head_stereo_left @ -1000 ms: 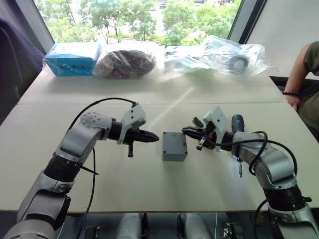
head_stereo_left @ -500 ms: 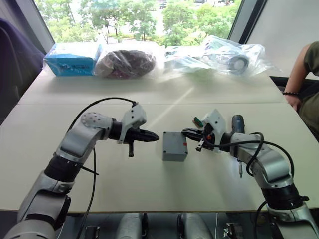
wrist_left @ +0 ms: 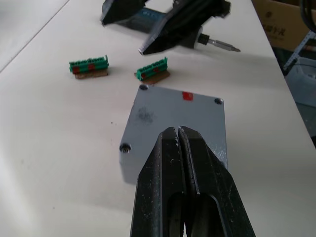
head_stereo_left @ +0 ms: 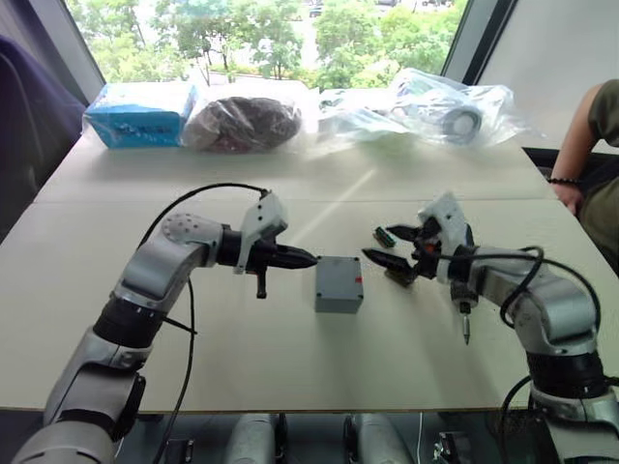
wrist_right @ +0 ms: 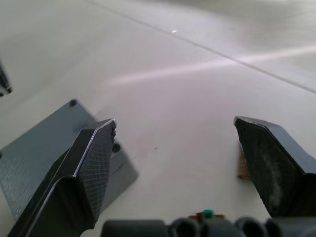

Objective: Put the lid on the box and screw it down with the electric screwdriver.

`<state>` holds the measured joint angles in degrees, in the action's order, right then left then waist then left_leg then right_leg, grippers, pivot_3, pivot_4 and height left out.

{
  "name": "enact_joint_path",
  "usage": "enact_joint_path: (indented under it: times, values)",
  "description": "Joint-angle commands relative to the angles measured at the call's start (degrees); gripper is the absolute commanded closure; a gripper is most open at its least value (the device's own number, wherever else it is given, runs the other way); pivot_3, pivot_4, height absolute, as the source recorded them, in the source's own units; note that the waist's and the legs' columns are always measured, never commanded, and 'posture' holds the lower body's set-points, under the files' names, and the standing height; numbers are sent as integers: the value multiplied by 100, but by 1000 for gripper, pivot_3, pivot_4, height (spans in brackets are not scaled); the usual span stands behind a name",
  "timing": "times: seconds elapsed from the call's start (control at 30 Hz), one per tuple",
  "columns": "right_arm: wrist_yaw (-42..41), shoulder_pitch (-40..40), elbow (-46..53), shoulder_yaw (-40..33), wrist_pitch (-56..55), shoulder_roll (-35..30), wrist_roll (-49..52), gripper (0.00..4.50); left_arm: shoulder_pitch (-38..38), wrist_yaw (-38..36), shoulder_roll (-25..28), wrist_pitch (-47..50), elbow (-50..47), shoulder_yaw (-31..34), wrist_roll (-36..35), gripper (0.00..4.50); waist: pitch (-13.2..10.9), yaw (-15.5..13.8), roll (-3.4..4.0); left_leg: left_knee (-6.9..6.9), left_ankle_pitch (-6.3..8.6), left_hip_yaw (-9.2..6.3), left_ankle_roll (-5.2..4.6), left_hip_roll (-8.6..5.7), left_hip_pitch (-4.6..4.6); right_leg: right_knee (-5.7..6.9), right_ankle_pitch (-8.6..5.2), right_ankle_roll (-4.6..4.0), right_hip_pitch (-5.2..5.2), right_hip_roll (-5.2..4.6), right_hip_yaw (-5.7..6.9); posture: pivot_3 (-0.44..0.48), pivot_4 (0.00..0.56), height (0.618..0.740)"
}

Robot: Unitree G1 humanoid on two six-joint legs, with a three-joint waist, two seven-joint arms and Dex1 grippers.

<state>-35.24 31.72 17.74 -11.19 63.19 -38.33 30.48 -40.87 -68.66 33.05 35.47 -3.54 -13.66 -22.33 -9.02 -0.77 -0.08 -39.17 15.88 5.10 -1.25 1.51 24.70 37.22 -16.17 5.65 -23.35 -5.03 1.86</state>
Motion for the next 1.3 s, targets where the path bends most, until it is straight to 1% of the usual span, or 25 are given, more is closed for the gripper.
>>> enact_joint_path:
  times: [0.03, 0.1, 0.17, 0.2, 0.27, 0.33, 0.4, 0.47, 0.57, 0.7, 0.87, 1.2, 1.27, 1.3]
  values:
    - [315, 643, -8, -676, 1780, -496, 311, 253, -197, -136, -26, -169, -270, 95, -132, 4500, 1, 1, -1, 1, 1, -3, -1, 0, 0, -3, 0, -1, 2, 0, 2, 0, 150, 740]
    - [556, 854, -305, -710, 2601, -903, 295, 253, -248, -223, -60, -267, -392, 21, -146, 4500, 1, 1, -1, 3, 2, 0, -4, 1, 0, -5, 0, -1, 1, -1, 1, 0, 150, 740]
    - [844, 837, -804, -643, 2891, -1273, 575, 253, -266, -291, -105, -383, -470, -50, -117, 4500, 1, -10, -1, 2, 5, -1, -9, 0, 0, -4, -1, -1, 3, -3, 1, 0, 150, 740]
    - [903, 797, -972, -589, 2931, -1433, 805, 253, -272, -312, -124, -423, -492, -69, -109, 4500, 1, -5, -2, 2, 8, -2, -14, -1, 0, -6, -1, -2, 4, -4, 2, 0, 150, 740]
    - [893, 665, -1340, -218, 2931, -1963, 1165, 253, -310, -357, -208, -526, -534, -153, -89, 4500, 1, 6, -1, 2, 10, 1, -17, -4, 0, -6, -1, -2, 4, -8, -1, 0, 150, 740]
    - [957, 712, -1818, 109, 2931, -2320, 1559, 253, -326, -406, -264, -651, -574, -244, -45, 4500, 1, 18, -1, 3, 11, 3, -18, -4, 0, -6, 0, -2, 2, -6, -4, 0, 150, 740]
    - [1059, 830, -2127, 350, 2931, -2503, 1861, 253, -334, -412, -310, -712, -588, -294, -13, 4500, 1, 35, -1, 4, 11, 4, -19, -3, 0, -7, 0, -2, 0, -4, -7, 0, 150, 740]
    - [1041, 916, -2424, 759, 2931, -2642, 2080, 253, -311, -380, -392, -746, -639, -320, -48, 4500, 1, 50, -1, 5, 12, 5, -20, 0, 0, -7, 0, -2, -2, -1, -10, 0, 150, 740]
    - [1004, 1062, -2878, 1247, 2931, -2718, 2340, 253, -240, -321, -447, -710, -769, -362, -47, 4500, 1, 49, -1, 5, 12, 4, -21, 2, 0, -8, 0, -2, -3, 2, -10, 0, 150, 740]
    - [943, 1471, -3304, 1792, 2931, -2573, 2208, 253, -42, -203, -412, -592, -1023, -354, -68, 4500, 1, 36, 0, 4, 13, 8, -23, 0, 0, -8, 0, -1, -3, 0, -12, 0, 150, 740]
    - [716, 1845, -3632, 2263, 2931, -2409, 1879, 253, 126, 26, -395, -355, -1236, -184, -217, 4500, 1, 10, -1, 3, 14, 5, -24, 1, 0, -8, 0, -1, -3, 0, -11, 0, 150, 740]
    - [-198, 2155, -3899, 3378, 2761, -2145, 905, 253, 371, 392, -324, -134, -1452, -135, -306, 4500, 1, 19, 0, 3, 15, 6, -26, 0, 2, -8, 0, -1, -4, -1, -10, 0, 150, 740]
    - [-383, 2184, -3969, 3537, 2662, -2085, 719, 926, 386, 447, -335, -107, -1458, -128, -309, 4500, 1, 21, -1, 3, 15, 5, -26, 1, 1, -8, 0, -1, -4, 1, -9, 0, 150, 740]
    - [-497, 2182, -3973, 3634, 2586, -2084, 629, 1113, 389, 482, -346, -87, -1460, -124, -312, 4500, 1, 21, -1, 3, 15, 5, -26, 1, 1, -8, 0, -1, -3, 1, -9, 0, 150, 740]
